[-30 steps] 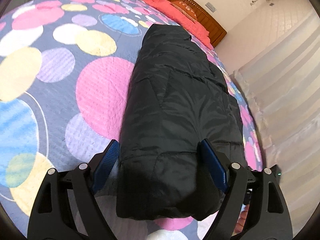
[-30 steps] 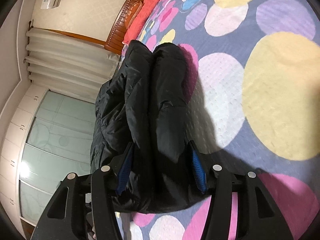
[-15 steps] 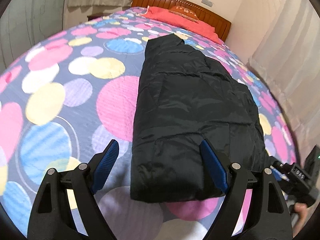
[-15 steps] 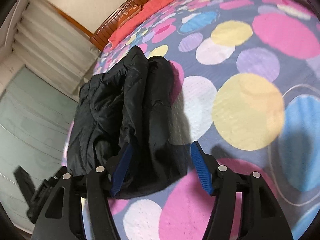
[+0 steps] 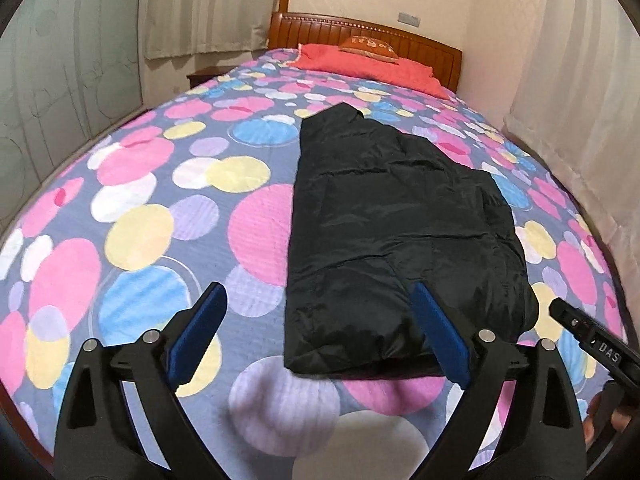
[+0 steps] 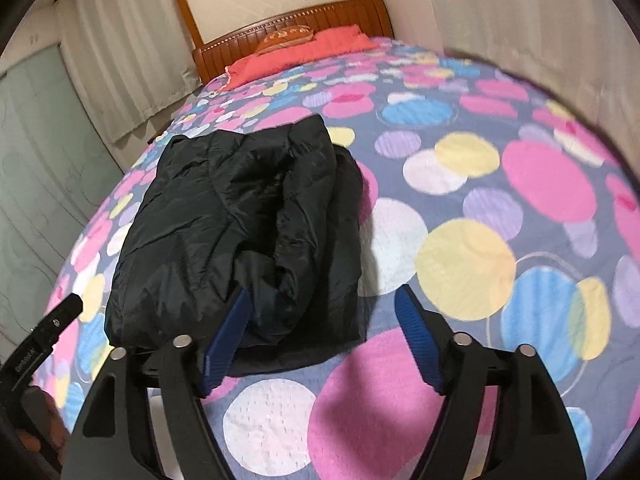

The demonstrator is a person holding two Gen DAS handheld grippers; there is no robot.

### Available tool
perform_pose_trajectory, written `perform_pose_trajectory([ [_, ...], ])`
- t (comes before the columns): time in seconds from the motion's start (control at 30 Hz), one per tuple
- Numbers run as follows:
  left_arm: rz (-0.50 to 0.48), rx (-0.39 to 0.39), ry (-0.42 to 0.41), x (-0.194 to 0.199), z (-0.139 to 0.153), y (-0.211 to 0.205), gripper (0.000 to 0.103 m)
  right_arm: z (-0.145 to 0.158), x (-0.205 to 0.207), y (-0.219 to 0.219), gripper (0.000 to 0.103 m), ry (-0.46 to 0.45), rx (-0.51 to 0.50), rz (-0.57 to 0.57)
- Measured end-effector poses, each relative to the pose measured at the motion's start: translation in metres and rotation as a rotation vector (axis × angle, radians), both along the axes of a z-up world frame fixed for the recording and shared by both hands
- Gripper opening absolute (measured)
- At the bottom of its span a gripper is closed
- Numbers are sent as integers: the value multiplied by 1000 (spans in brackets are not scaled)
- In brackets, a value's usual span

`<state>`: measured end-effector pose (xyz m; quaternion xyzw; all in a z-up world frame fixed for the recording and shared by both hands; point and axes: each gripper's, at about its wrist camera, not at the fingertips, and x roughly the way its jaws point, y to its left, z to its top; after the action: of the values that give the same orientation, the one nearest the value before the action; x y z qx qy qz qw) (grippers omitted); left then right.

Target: Fold large clothes

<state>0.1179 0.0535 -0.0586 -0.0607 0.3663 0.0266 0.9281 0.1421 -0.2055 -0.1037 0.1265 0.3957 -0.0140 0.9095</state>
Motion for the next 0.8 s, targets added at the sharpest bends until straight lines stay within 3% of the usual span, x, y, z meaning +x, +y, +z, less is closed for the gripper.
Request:
perform_pose_trajectory([
  [0.5,-8,38,-86,-25,39,-9,96,48,-19,33,76,-107,-122,15],
  [0.8,-16,43,-98,-31,45,-15,96,56,-24,42,77,-132,-155,17],
])
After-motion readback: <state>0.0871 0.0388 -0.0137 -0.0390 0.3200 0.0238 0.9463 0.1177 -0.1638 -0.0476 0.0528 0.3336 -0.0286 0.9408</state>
